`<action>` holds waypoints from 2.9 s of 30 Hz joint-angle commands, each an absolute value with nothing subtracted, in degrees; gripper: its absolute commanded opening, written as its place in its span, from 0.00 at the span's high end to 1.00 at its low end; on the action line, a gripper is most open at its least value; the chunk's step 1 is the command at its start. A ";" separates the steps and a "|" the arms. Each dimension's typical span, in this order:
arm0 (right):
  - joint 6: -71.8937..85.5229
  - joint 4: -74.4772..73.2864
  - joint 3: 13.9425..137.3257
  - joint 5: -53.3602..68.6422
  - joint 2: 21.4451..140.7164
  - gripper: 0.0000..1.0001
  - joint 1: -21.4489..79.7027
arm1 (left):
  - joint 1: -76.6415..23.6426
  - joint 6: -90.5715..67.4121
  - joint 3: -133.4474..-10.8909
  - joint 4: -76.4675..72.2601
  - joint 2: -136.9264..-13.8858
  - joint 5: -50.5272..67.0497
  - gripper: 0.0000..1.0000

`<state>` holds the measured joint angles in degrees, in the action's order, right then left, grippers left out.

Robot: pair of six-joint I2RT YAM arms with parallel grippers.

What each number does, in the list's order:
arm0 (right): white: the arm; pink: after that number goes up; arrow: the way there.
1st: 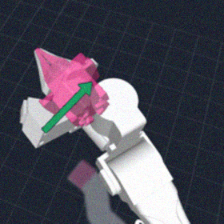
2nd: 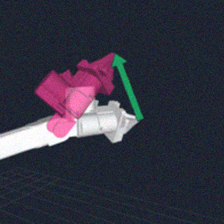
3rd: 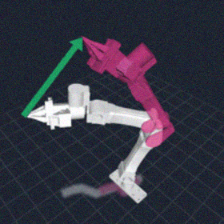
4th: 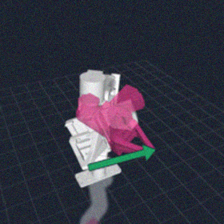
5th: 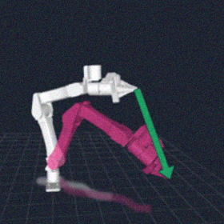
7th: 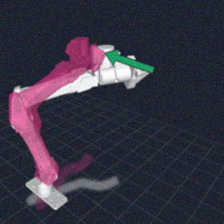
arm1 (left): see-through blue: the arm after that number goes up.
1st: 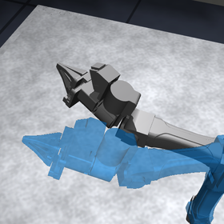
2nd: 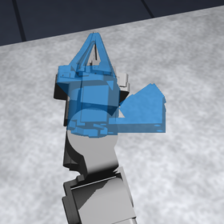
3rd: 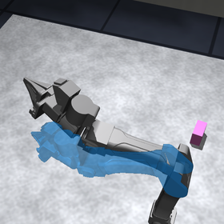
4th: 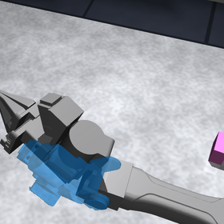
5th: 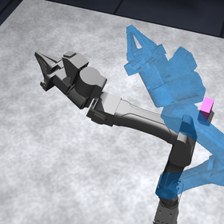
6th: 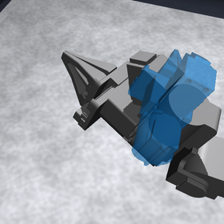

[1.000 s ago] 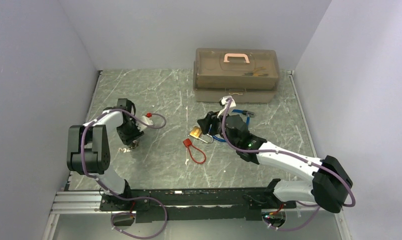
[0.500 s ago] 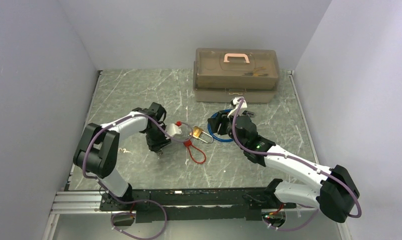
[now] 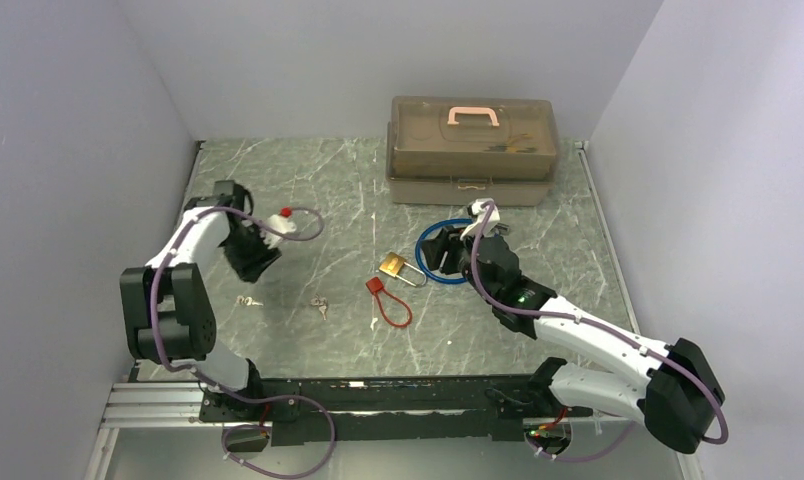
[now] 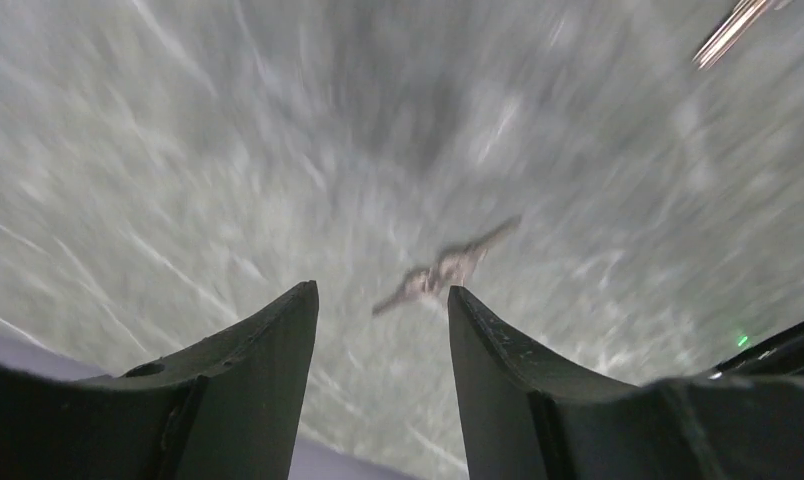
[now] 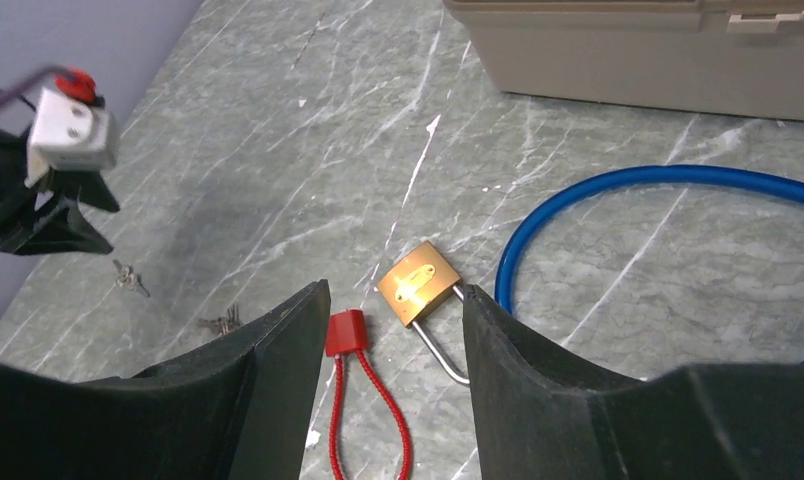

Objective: Unlock with the key

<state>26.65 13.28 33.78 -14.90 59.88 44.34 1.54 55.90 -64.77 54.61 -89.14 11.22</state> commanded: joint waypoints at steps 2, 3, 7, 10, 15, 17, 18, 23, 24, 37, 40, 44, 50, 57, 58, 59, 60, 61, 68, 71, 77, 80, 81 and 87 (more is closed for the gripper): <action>27.42 15.64 32.77 -13.97 57.58 0.45 44.20 | 10.31 66.87 -58.18 53.60 -91.69 0.20 0.44; 27.48 15.64 32.68 -13.81 57.60 0.45 44.21 | 11.30 67.82 -57.92 53.14 -92.13 -0.66 0.44; 27.59 15.69 32.31 -13.76 57.28 0.45 44.21 | 12.87 69.95 -57.39 51.31 -94.40 -3.24 0.48; 27.76 15.75 32.08 -13.95 56.76 0.45 44.18 | 12.23 70.04 -56.43 49.05 -95.75 -3.05 0.51; 27.86 15.23 31.99 -14.85 56.24 0.47 44.18 | 8.82 67.86 -54.14 47.09 -96.28 -1.23 0.60; 27.78 15.26 31.85 -15.06 56.22 0.48 44.21 | 6.73 67.39 -52.87 46.52 -95.62 -0.56 0.63; 27.77 15.29 31.90 -15.12 56.18 0.48 44.17 | 6.02 67.15 -52.49 46.18 -95.22 -0.09 0.64; 27.95 15.64 31.73 -15.12 55.91 0.49 44.21 | 4.30 66.99 -52.23 44.87 -95.87 2.17 0.74; 28.08 15.64 31.72 -15.13 55.85 0.49 44.18 | 3.98 66.87 -52.55 44.76 -96.41 2.14 0.77; 27.47 15.09 32.24 -16.37 56.12 0.50 44.13 | -8.19 60.62 -54.88 51.11 -97.55 13.79 0.81; 27.51 14.79 32.36 -16.48 56.25 0.51 44.06 | -10.61 59.34 -55.04 50.93 -98.29 15.49 0.81; 27.42 14.55 32.55 -17.05 56.59 0.51 44.07 | -15.73 56.50 -57.15 52.77 -97.78 20.70 0.81; 27.18 13.69 32.88 -18.31 56.36 0.51 43.89 | -23.04 51.39 -60.75 53.95 -97.11 32.13 0.81; 27.34 12.35 32.80 -18.98 55.58 0.51 43.40 | -26.02 47.76 -63.84 54.23 -97.03 39.86 0.81; 27.33 12.13 32.86 -18.91 55.62 0.51 43.34 | -26.02 47.64 -64.37 54.55 -96.92 40.06 0.80; 27.29 12.04 32.97 -18.86 55.64 0.52 43.41 | -25.89 47.44 -64.93 54.89 -96.71 40.23 0.80; 27.21 11.91 33.07 -18.51 55.76 0.51 43.35 | -25.74 47.47 -65.60 55.55 -96.42 40.44 0.79; 27.02 11.97 33.13 -17.96 55.77 0.51 43.32 | -25.44 47.51 -66.77 56.48 -95.97 40.50 0.78; 24.98 12.92 35.56 -8.59 61.08 0.42 45.09 | -9.01 47.55 -78.84 66.65 -94.78 43.43 0.64; 23.00 13.43 38.70 -5.28 67.11 0.37 48.10 | 3.04 44.58 -83.40 68.39 -96.49 43.09 0.45; 19.17 12.04 51.20 -1.11 83.24 0.34 56.07 | 11.23 35.85 -76.24 59.57 -92.64 29.62 0.38; 17.71 10.59 56.26 -0.29 90.38 0.34 59.54 | 11.75 34.17 -70.64 56.24 -88.59 27.39 0.37; 17.02 9.64 57.99 -0.32 92.66 0.34 60.79 | 11.77 33.74 -69.10 55.21 -87.31 26.85 0.37; 15.79 -1.89 70.11 -5.65 105.05 0.35 65.82 | 11.95 32.95 -65.13 52.71 -84.05 23.30 0.37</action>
